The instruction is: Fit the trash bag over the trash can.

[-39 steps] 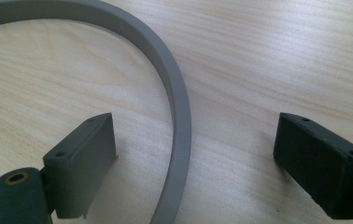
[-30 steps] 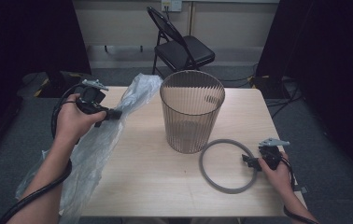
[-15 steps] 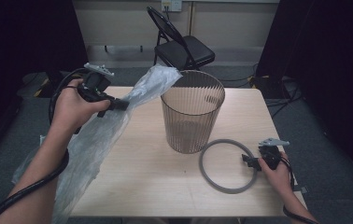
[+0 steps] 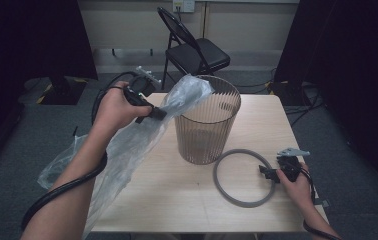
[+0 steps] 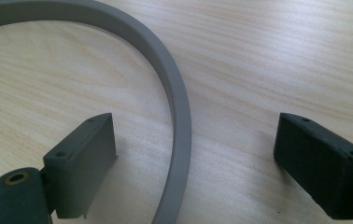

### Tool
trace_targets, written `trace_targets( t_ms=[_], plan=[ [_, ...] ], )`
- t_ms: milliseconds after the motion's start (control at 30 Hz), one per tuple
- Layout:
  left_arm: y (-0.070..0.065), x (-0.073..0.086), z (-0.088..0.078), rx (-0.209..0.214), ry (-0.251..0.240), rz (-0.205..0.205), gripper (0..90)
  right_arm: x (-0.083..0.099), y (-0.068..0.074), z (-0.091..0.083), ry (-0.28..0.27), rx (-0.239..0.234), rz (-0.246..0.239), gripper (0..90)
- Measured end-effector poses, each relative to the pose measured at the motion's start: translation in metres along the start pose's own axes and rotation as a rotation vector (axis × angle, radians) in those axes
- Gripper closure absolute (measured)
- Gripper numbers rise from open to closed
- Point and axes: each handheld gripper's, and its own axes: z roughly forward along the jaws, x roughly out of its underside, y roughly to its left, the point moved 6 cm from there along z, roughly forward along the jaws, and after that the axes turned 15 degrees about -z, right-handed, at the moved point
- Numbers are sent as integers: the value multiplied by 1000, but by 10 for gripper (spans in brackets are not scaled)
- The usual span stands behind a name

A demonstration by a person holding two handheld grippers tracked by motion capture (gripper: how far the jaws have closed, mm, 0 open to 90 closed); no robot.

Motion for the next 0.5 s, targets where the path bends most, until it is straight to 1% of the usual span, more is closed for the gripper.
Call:
trace_targets(
  t_ms=[67,167,200,233,300,333,367,467,500],
  plan=[
    [-2,-4,4,6,4,0,895,0,0,0,-1,1,0,119],
    [-6,-11,7,10,-2,9,895,0,0,0,-1,1,-2,119],
    [-8,-14,8,14,-8,7,895,0,0,0,-1,1,-2,119],
    [-10,-15,8,25,-3,9,896,0,0,0,-1,1,-2,119],
    [-15,-17,7,44,-11,14,896,0,0,0,-1,1,-3,119],
    [-17,-17,5,48,1,22,896,0,0,0,-1,1,-3,119],
    [-19,-18,4,43,2,35,896,0,0,0,-1,1,-2,119],
    [-23,-19,1,44,5,42,896,0,0,0,-1,0,-3,119],
    [-23,-19,2,40,8,36,895,0,0,0,-1,0,-4,119]
  ],
)
